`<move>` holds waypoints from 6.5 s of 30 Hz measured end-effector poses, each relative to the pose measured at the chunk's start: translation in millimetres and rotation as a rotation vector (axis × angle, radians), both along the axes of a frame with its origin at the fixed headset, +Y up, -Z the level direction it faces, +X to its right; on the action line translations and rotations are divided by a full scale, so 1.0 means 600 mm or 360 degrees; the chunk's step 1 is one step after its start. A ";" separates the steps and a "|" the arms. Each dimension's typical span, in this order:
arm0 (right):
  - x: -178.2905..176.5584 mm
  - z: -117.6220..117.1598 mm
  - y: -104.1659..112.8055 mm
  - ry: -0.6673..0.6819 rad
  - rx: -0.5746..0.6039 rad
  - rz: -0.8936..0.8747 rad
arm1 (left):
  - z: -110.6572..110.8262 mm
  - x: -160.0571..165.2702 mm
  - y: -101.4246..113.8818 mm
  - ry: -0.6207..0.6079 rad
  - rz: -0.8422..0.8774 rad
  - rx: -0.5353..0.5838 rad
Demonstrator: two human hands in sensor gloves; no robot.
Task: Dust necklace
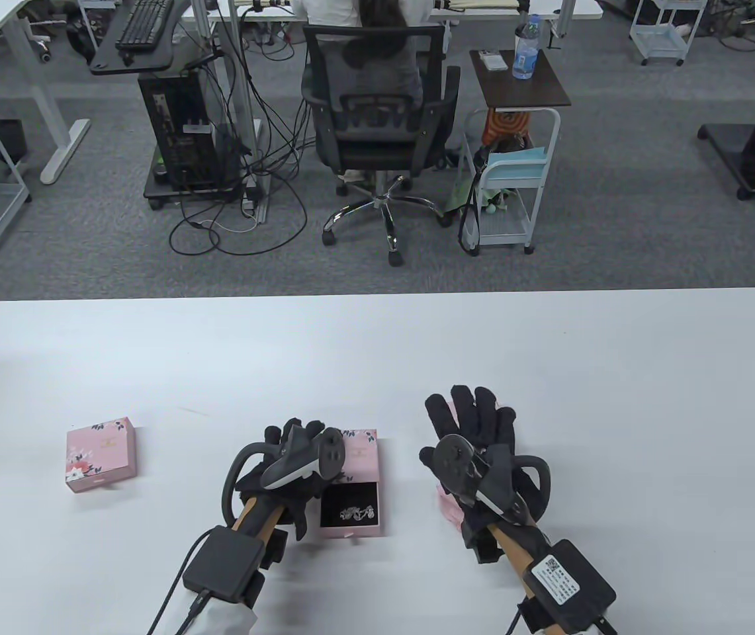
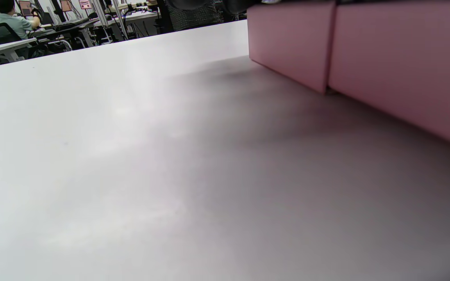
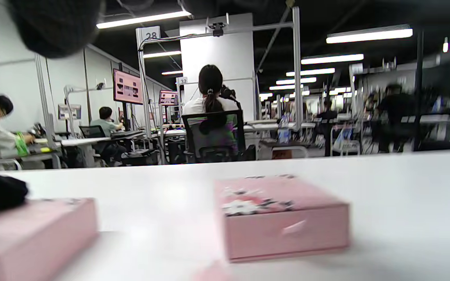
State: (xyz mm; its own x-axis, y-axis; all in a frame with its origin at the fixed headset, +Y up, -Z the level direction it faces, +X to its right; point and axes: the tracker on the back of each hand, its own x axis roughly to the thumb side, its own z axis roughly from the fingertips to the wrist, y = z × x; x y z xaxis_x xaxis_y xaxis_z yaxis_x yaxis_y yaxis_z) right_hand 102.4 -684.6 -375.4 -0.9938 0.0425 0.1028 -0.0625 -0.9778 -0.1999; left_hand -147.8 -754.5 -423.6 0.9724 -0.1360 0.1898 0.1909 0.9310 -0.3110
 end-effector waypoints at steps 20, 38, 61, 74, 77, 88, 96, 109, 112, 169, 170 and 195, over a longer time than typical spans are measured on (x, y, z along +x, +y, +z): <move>0.015 0.012 -0.071 -0.0008 -0.0203 0.0031 | 0.023 0.011 0.030 -0.0209 0.0099 0.0048; 0.003 0.019 -0.071 0.0047 -0.0188 0.0059 | 0.081 0.030 -0.004 -0.0570 -0.0034 0.0204; -0.009 0.028 -0.072 0.0118 -0.0178 0.0095 | 0.084 0.017 0.080 -0.0369 0.0351 0.0342; -0.041 0.055 -0.041 0.0498 0.0030 -0.0369 | 0.115 0.001 0.172 -0.0300 0.0700 0.0441; -0.057 0.072 -0.025 0.0692 0.0027 -0.0769 | 0.126 0.001 0.187 -0.0288 0.0748 0.0473; -0.105 0.087 -0.045 0.0862 -0.0361 -0.1164 | 0.168 0.009 0.223 -0.0302 0.0965 0.0622; -0.094 0.078 -0.030 0.0788 -0.0353 -0.1479 | 0.182 0.020 0.230 -0.0365 0.1016 0.0592; -0.085 0.084 0.055 0.0896 -0.0118 -0.1246 | 0.187 0.011 0.244 -0.0316 0.1138 0.0629; -0.090 0.090 0.101 0.0897 -0.0115 -0.0996 | 0.189 0.000 0.253 -0.0275 0.1221 0.0639; 0.014 0.046 0.036 -0.0176 0.0013 -0.0467 | 0.189 -0.075 0.262 -0.0297 0.1902 0.0408; 0.021 0.036 0.021 -0.0253 -0.0077 -0.0438 | 0.189 -0.075 0.262 -0.0299 0.1903 0.0410; 0.010 -0.001 -0.103 -0.0401 -0.0619 -0.0079 | 0.199 -0.077 0.267 -0.0353 0.1910 0.0451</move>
